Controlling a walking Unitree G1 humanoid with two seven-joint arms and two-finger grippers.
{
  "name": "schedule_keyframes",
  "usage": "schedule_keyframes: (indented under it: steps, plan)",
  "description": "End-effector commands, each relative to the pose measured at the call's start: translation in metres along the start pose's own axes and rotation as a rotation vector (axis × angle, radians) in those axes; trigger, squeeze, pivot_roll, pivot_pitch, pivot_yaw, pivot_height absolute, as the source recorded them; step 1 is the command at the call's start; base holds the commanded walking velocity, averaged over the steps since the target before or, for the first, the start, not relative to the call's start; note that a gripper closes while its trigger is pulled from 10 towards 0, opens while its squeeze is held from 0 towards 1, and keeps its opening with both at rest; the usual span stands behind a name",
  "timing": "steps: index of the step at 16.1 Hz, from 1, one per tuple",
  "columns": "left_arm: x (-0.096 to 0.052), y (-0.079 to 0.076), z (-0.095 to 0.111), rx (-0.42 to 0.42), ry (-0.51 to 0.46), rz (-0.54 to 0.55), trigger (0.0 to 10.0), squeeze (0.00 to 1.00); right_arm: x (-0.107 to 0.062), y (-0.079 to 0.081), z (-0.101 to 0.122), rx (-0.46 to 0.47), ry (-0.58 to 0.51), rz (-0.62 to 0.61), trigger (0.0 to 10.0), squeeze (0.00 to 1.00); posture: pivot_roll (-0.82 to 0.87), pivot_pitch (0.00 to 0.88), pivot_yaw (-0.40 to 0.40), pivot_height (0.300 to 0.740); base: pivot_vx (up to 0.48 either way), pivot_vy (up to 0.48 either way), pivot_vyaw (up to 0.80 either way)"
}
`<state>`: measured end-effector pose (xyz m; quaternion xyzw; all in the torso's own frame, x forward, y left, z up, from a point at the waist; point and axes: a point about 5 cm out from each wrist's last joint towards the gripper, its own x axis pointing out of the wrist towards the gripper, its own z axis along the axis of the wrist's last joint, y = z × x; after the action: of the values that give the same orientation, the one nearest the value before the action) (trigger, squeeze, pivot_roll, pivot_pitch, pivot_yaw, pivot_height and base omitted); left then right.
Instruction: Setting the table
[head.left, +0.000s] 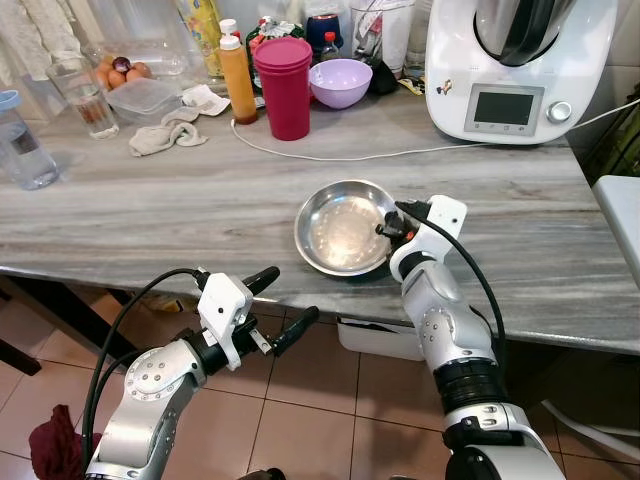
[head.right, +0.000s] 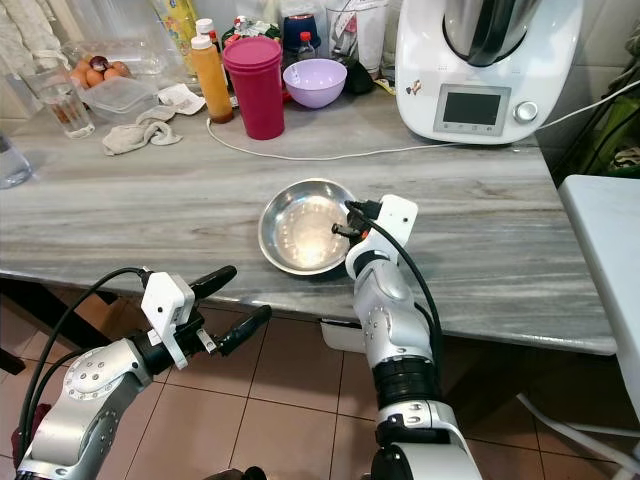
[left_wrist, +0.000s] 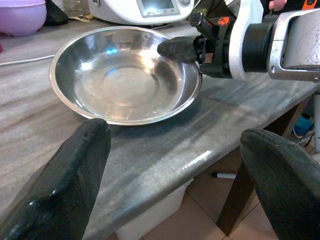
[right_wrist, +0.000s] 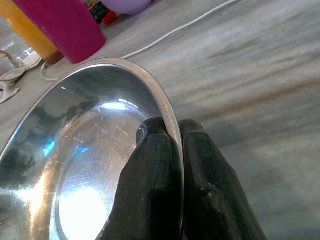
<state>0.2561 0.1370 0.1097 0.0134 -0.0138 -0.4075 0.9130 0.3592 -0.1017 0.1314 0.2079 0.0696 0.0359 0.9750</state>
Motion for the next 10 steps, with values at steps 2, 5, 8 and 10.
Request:
schedule_keyframes:
  steps: [2,5,8,10]
  plan:
    - [-0.002,-0.001,0.000,0.004,0.007,-0.007,10.0,0.00,0.002,0.003,-0.005,0.019,0.025,0.007,10.0,1.00,-0.14,0.101,0.052,0.740,0.000,0.000,0.00]
    - [-0.001,-0.003,-0.001,0.004,0.010,-0.018,10.0,0.00,0.003,0.001,-0.004,0.005,-0.002,0.005,10.0,1.00,-0.14,0.099,0.057,0.740,0.000,0.000,0.00]
    - [-0.001,-0.004,-0.002,0.003,0.011,-0.016,10.0,0.00,0.002,0.001,-0.002,-0.038,-0.034,0.024,10.0,1.00,-0.14,0.100,0.058,0.740,0.000,0.000,0.00]
    - [0.001,-0.001,-0.002,0.000,0.002,0.005,10.0,0.00,-0.001,0.003,0.009,-0.115,-0.109,0.059,10.0,1.00,-0.14,0.099,0.058,0.740,0.000,0.000,0.00]
